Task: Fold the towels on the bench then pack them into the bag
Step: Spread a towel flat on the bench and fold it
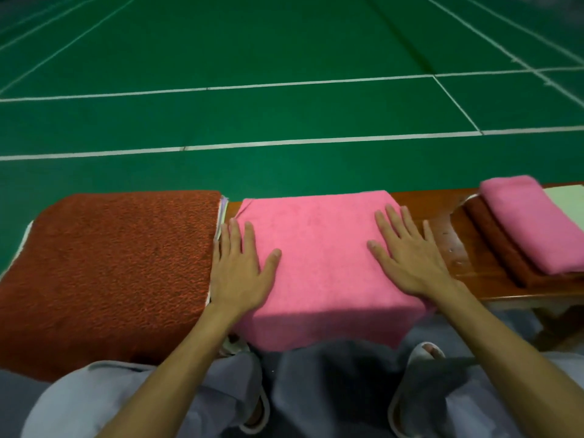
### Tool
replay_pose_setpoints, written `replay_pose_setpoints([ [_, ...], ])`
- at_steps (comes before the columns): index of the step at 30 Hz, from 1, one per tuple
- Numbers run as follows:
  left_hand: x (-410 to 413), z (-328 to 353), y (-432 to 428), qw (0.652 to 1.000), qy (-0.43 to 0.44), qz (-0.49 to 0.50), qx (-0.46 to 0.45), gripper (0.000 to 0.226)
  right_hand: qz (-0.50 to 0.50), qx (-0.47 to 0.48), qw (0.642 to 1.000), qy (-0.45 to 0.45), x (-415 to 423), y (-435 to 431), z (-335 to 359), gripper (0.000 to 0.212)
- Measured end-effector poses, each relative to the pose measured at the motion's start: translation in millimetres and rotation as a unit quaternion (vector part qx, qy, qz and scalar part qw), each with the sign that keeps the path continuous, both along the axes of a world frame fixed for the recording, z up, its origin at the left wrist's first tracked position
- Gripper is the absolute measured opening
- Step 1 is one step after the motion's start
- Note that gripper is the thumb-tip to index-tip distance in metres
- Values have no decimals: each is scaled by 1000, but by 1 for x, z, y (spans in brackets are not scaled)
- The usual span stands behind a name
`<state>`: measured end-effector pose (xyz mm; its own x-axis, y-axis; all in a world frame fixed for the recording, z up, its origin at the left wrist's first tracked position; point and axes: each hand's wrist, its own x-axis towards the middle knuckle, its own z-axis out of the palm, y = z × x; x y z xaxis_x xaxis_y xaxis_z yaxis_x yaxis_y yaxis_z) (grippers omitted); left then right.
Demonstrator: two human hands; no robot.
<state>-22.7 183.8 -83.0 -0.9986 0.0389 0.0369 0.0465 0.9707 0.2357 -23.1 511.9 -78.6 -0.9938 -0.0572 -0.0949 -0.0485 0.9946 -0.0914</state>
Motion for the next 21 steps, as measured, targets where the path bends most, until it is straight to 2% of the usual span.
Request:
replay_pose_setpoints([
  [2, 1, 6, -2, 998, 2, 8, 56, 91, -25, -43, 998, 26, 3, 0, 1, 81],
  [4, 5, 18, -5, 994, 20, 34, 99, 86, -83, -119, 984, 107, 5, -1, 7, 79],
  [6, 10, 30, -10, 994, 25, 78, 73, 71, -169, -135, 966, 143, 4, 6, 13, 69],
  [9, 9, 44, -19, 987, -71, 137, 42, 59, -224, -113, 967, 37, 4, 12, 29, 49],
  [11, 4, 46, -22, 983, -99, 133, 81, 32, -212, -109, 971, -23, 4, 10, 34, 33],
  [12, 3, 48, -21, 981, -105, 124, 102, 22, -205, -105, 973, -31, 3, 9, 36, 27],
  [14, 1, 49, -20, 978, -111, 103, 145, 21, -186, -154, 970, -25, -1, 15, 39, 27],
  [15, -1, 50, -22, 967, -119, 105, 200, 24, -182, -228, 956, -23, -2, 21, 42, 27],
  [16, -4, 52, -25, 943, -134, 112, 282, 28, -181, -326, 928, -27, 0, 26, 47, 26],
  [18, -10, 60, -36, 865, -187, 117, 452, 24, -173, -522, 834, -41, 6, 29, 62, 26],
  [19, -12, 66, -42, 832, -203, 112, 504, 22, -161, -590, 790, -46, 11, 28, 71, 31],
  [21, -14, 78, -50, 787, -189, 96, 579, 29, -130, -667, 733, -36, 20, 24, 91, 43],
])
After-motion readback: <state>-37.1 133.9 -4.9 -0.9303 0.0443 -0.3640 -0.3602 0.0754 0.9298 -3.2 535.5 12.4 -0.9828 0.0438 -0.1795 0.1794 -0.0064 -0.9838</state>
